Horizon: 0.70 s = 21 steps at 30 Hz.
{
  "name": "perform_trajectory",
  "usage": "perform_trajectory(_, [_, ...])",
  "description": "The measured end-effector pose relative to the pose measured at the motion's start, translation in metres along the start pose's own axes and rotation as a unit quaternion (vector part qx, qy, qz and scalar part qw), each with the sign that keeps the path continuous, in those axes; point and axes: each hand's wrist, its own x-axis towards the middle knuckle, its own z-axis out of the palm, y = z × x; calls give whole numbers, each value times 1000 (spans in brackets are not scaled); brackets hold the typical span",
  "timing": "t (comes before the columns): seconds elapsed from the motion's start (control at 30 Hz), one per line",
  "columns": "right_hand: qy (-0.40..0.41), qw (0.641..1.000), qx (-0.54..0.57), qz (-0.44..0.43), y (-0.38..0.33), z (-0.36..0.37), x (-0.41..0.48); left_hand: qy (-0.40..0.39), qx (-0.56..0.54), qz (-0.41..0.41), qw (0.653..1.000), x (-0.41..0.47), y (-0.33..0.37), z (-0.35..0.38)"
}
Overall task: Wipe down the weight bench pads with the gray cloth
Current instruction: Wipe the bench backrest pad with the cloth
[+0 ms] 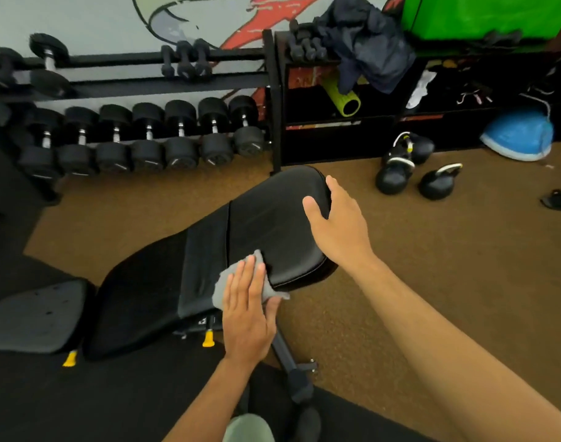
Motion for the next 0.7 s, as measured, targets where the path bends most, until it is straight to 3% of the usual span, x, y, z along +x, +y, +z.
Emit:
perform_trajectory(0.1, [29,999,10,14,0,8,-1,10,-15,-40,999,4,22,4])
perform_trajectory(0.3, [47,998,41,13,-5,2,1,-1,-3,75,997,39,67,6])
perform_trajectory(0.43, [45,988,131,68,-13,-17,8,-48,38,147,987,77,91,7])
perform_trajectory(0.57, [31,985,142,95,-12,-28,20,-125,-13,107,986,122,114,9])
perform_trajectory(0.7, [48,981,168,88,-14,-26,24,-218,-105,42,969,182,95,12])
